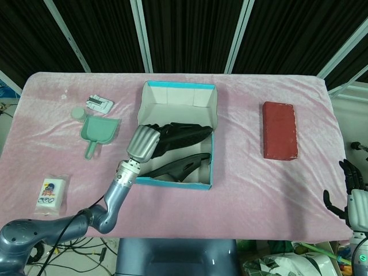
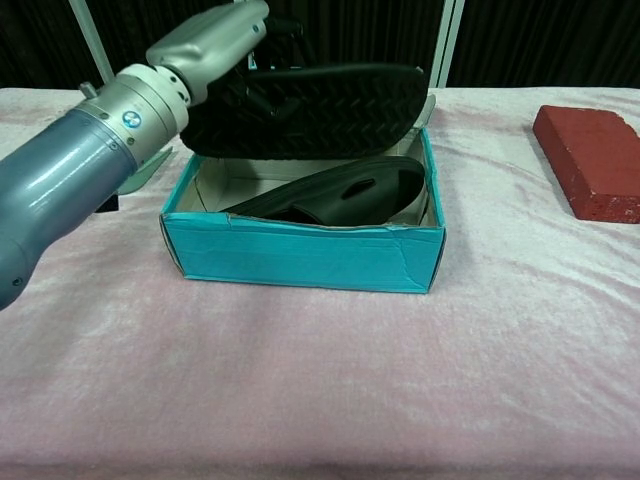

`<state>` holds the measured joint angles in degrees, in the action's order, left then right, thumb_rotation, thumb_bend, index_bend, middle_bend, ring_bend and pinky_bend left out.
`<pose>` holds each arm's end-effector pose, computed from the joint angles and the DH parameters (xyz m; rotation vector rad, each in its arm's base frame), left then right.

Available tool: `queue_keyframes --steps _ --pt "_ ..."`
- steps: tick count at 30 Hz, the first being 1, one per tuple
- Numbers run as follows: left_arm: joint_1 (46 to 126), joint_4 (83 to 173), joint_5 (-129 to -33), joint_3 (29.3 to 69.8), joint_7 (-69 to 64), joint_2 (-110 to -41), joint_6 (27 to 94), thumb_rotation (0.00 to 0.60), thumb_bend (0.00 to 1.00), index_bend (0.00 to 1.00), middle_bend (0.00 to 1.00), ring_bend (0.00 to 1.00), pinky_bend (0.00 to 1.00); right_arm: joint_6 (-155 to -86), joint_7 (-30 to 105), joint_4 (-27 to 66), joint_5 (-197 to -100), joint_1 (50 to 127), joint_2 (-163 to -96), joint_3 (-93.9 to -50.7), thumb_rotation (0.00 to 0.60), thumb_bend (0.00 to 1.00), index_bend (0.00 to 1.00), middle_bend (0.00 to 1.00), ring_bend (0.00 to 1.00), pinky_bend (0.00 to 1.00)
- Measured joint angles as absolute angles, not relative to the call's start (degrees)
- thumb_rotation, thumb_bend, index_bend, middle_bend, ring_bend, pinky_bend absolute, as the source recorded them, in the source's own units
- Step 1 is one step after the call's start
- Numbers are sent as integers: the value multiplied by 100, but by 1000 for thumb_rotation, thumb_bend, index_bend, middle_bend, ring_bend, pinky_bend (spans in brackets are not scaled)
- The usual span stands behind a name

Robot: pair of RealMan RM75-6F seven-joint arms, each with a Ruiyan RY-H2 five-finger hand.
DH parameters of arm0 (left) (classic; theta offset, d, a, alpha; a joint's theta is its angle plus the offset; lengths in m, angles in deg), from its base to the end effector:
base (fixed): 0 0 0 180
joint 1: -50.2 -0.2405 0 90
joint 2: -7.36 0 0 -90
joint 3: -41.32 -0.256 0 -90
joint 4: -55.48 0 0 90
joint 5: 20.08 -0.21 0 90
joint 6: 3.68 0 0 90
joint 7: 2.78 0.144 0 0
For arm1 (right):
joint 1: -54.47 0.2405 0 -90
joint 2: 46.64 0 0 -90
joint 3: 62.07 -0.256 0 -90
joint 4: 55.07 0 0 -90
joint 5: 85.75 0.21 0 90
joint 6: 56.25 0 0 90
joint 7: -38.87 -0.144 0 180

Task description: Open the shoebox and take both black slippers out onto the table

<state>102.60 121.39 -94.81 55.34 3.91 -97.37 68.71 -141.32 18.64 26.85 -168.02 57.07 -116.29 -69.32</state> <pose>-0.0606 0.3753 -0.0316 -1.6733 -0.7258 -1.4403 -0.3480 -0.1844 0.1616 1.1361 -1.0795 1.1078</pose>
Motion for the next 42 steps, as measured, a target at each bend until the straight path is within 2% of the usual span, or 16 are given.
queue_keyframes --steps 7,11,17,24,26,27,29,31,35,39,42 --pt "9770 12470 -9956 5699 -236 -9439 7942 600 594 478 651 542 660 -14062 1901 2696 -16820 5779 -11616 -6948 600 375 0 31 9 208" --pt "9315 12881 -9909 5690 -34 -8997 8156 600 591 465 646 541 658 -14010 1898 2676 -16841 5840 -11627 -6962 600 374 0 31 9 208" --pt "8682 12979 -9262 5549 257 -8605 7995 600 588 449 641 539 657 -13870 1865 2596 -16889 6002 -11699 -6994 600 375 0 31 10 208" --pt "8348 12229 -8559 5464 294 -8804 7410 600 584 431 631 536 656 -13759 1904 2589 -17094 6231 -11745 -7001 600 375 0 31 10 208" --pt "8295 11985 -8406 5477 295 -8966 7246 600 501 389 582 492 630 -13751 1917 2626 -17171 6278 -11714 -6997 600 374 0 31 9 208" --pt "8275 11918 -8347 5485 307 -9020 7176 600 400 345 525 439 596 -13743 1924 2668 -17225 6320 -11673 -6997 600 374 0 31 9 208" --pt "8239 11899 -8241 5503 361 -9056 7054 600 130 210 325 250 439 -13728 1934 2744 -17305 6388 -11598 -7003 600 356 0 31 10 208" --pt "8206 12025 -8196 5512 421 -9009 6998 600 30 137 215 136 306 -13711 1939 2849 -17399 6474 -11504 -7023 600 311 0 31 9 208" --pt "8104 12546 -8207 5518 588 -8758 7053 600 1 110 186 87 183 -13636 1972 3131 -17615 6702 -11292 -7083 600 207 0 32 9 208" --pt "7932 13303 -8373 5468 777 -8325 7285 600 0 114 188 72 152 -13384 2054 3590 -17902 7090 -11041 -7157 600 128 5 40 9 208" --pt "7763 13999 -8612 5342 936 -7824 7458 600 0 130 181 66 120 -12970 2143 3934 -18055 7492 -10898 -7229 600 113 17 62 9 208"
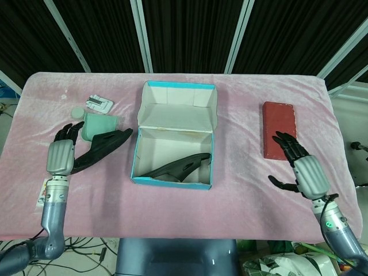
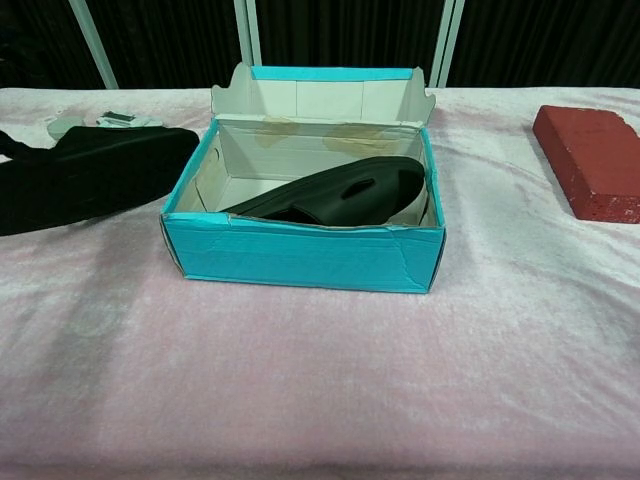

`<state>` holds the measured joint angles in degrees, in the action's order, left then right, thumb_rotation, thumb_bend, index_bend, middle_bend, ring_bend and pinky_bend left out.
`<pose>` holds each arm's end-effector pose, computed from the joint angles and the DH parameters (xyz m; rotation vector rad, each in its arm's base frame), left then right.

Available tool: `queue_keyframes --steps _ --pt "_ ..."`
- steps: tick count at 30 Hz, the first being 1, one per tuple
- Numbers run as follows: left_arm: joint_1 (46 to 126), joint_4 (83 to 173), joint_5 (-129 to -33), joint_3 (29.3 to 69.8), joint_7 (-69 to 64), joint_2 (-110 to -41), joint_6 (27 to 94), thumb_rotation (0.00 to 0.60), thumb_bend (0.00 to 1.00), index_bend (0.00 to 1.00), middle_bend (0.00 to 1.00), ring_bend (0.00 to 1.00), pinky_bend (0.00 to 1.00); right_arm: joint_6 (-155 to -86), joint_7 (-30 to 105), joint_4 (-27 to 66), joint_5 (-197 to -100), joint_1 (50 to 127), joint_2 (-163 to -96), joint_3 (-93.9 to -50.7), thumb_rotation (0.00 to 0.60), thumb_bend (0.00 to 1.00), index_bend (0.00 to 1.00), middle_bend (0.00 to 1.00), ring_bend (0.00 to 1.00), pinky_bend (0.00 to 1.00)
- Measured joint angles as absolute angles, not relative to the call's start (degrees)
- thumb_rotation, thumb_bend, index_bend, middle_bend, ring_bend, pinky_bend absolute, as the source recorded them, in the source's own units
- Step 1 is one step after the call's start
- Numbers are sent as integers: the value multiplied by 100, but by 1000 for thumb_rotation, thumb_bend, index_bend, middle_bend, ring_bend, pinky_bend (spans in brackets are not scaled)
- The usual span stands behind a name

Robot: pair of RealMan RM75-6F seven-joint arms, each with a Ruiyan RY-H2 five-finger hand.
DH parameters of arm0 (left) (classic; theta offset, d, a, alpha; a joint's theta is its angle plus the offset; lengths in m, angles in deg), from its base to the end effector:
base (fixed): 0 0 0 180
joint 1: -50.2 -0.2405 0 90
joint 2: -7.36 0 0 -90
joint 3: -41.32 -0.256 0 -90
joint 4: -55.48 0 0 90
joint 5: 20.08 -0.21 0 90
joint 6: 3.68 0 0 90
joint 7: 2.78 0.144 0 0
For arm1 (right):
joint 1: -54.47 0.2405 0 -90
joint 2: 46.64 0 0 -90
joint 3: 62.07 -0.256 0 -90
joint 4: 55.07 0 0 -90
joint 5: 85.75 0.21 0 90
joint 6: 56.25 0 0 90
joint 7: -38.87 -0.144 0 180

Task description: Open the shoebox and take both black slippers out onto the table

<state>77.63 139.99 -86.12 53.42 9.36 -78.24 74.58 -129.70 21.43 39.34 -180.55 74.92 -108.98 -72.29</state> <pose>-0.2304 0.3165 0.0663 -1.3131 -0.9327 -1.0618 -0.2203 -0.2738 0.1493 1.6555 -0.9607 1.3287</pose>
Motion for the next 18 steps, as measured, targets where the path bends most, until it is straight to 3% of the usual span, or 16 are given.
queue_keyframes --steps 7,18 --pt "7118 15331 -9536 4906 1165 -6677 8271 600 0 141 173 62 105 -11731 2569 4357 -18007 8513 -10889 -7483 600 113 26 77 9 208" --pt "6137 15852 -10218 4492 1061 -6019 9307 600 0 149 181 62 124 -9708 3702 4096 -16590 10305 -11789 -7921 600 131 79 108 9 208"
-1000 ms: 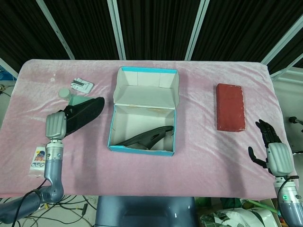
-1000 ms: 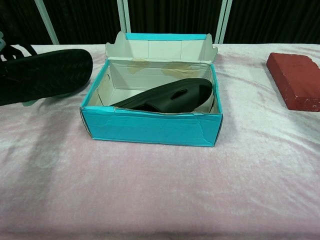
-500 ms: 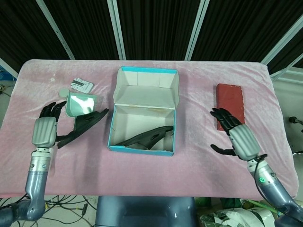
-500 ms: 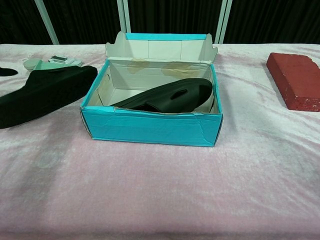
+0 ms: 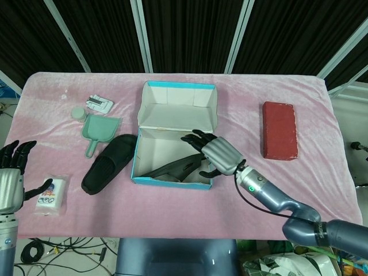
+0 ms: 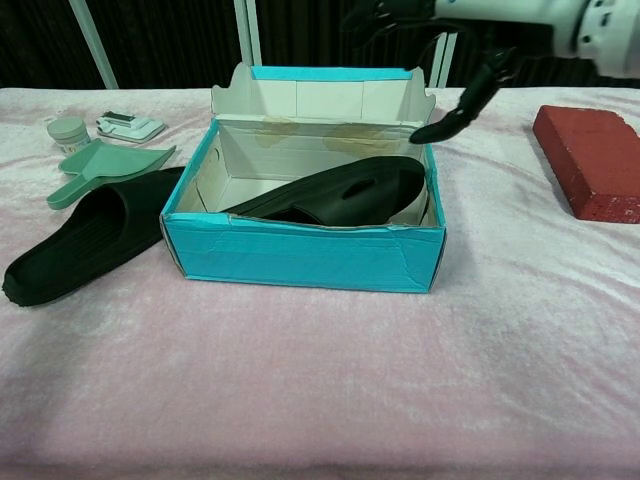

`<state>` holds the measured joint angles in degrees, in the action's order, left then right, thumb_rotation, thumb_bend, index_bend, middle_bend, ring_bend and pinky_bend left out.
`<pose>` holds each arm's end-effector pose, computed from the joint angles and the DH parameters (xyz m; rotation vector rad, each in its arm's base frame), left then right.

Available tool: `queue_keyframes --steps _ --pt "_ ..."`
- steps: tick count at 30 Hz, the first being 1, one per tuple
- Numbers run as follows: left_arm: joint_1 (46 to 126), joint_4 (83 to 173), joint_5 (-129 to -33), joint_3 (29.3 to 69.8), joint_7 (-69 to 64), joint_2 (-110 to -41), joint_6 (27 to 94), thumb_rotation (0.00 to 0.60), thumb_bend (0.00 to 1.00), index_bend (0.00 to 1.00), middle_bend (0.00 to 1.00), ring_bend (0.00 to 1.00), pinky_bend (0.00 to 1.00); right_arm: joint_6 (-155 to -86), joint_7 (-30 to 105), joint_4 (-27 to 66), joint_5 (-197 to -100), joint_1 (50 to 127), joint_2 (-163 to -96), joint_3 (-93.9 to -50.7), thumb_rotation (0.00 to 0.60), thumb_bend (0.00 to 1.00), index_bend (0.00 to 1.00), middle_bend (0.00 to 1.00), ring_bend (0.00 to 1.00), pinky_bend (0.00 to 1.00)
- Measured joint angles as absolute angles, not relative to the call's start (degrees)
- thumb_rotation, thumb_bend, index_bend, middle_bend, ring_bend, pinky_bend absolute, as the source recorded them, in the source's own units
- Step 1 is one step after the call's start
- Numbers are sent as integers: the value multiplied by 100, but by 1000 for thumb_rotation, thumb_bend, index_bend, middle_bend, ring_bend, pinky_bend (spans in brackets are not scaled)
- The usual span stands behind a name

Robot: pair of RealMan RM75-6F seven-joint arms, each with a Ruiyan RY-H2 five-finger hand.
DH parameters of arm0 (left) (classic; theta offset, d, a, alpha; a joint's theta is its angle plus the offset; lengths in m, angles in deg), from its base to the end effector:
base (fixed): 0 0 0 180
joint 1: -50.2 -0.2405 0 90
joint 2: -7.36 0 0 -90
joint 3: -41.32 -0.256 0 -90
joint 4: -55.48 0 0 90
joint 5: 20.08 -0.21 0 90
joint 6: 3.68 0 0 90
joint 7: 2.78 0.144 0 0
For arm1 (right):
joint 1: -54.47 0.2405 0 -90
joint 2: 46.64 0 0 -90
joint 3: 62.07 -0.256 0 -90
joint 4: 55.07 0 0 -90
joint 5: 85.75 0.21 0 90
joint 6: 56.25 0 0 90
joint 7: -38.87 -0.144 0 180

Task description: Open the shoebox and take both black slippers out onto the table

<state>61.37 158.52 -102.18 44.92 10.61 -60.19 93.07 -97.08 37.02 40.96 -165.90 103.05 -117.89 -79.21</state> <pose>-0.2489 0.2056 0.1596 -1.2518 -0.7486 -1.0616 -0.0715 -0.3570 0.0545 2.1577 -0.9008 1.1377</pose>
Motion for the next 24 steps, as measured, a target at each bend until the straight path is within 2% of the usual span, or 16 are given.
queue_keyframes --steps 9,24 --pt "5950 15766 -10237 4461 756 -5975 9229 600 0 148 181 62 124 -9132 4623 3425 -15621 11068 -12606 -7859 600 155 158 160 17 208" --pt "5809 15481 -10053 4594 461 -6153 8954 600 0 133 172 63 129 -8992 5327 2877 -14927 11419 -13039 -7293 600 155 178 168 18 208"
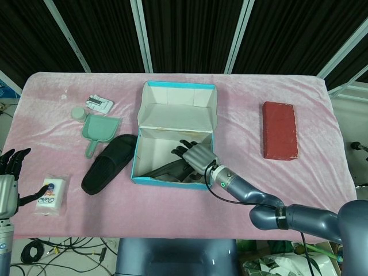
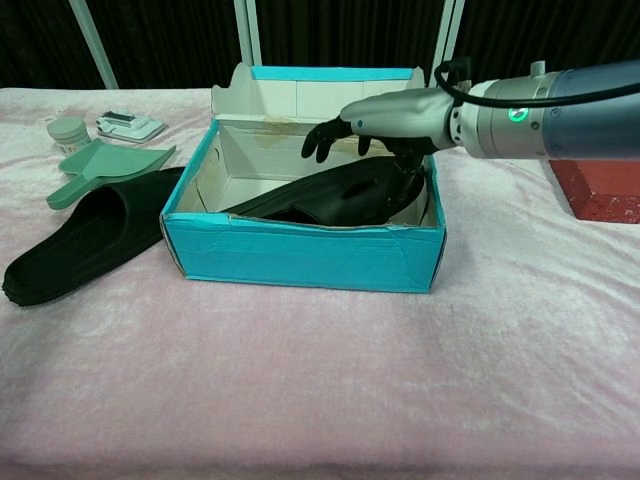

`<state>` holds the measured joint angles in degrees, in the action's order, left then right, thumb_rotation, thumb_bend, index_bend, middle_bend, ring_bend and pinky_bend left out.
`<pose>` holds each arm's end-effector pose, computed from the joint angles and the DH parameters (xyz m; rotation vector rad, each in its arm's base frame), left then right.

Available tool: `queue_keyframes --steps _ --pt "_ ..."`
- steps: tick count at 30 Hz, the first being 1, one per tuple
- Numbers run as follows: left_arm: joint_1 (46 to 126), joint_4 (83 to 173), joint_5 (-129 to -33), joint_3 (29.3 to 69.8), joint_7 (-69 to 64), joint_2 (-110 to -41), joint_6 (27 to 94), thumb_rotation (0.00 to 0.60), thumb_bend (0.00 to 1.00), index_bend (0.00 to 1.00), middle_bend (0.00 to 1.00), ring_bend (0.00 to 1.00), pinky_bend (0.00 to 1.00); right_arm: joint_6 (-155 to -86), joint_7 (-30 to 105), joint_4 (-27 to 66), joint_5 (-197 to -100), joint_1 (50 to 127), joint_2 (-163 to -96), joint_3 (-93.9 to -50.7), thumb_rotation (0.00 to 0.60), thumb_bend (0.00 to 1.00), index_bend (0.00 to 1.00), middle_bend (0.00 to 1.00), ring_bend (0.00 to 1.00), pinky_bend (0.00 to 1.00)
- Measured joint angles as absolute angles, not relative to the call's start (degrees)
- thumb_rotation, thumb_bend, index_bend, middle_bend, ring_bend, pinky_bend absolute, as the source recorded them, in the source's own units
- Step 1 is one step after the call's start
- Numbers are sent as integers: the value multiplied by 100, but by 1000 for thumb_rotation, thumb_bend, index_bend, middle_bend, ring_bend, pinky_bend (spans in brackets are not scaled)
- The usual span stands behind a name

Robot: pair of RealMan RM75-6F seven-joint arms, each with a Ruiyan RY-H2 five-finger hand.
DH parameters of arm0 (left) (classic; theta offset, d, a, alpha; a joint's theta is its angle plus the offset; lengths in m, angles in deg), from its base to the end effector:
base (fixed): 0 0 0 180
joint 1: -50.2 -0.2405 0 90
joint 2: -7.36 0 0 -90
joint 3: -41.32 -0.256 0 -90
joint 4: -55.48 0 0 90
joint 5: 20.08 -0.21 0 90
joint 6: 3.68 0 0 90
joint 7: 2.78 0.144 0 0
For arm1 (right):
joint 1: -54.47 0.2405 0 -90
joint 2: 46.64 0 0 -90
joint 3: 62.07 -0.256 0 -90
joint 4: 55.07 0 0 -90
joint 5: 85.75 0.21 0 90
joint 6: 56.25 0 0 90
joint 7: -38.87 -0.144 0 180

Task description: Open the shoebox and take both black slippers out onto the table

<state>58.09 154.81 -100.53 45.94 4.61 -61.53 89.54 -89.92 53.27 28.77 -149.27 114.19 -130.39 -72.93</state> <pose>-0.2746 0.1972 0.1512 -1.2151 -0.8631 -1.0364 -0.0672 -0.3754 -0.0270 2.2843 -0.8399 0.8200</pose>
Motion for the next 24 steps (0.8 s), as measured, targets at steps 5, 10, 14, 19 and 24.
queue_keyframes --steps 5,10,14,19,24 --pt "5751 15439 -10027 4614 394 -6177 8905 600 0 132 171 62 135 -8927 5390 2728 -14879 11491 -13146 -7160 600 166 277 220 35 208" --pt "5719 15423 -10053 4610 382 -6198 8852 600 0 132 169 62 140 -8894 5338 2485 -14896 11548 -13331 -7103 600 370 558 423 167 232" --pt "5690 15396 -10049 4606 342 -6214 8805 600 0 131 169 62 140 -8980 5059 2378 -15075 11494 -13418 -7110 600 481 669 494 226 249" --pt "5657 15382 -9982 4649 289 -6225 8750 600 0 125 165 62 141 -9295 4357 2434 -15627 11318 -13343 -7165 600 503 692 510 240 250" --pt "5617 15468 -10067 4632 317 -6225 8773 600 0 122 164 62 142 -9806 3350 2632 -16351 11072 -13023 -7193 600 503 723 530 260 259"
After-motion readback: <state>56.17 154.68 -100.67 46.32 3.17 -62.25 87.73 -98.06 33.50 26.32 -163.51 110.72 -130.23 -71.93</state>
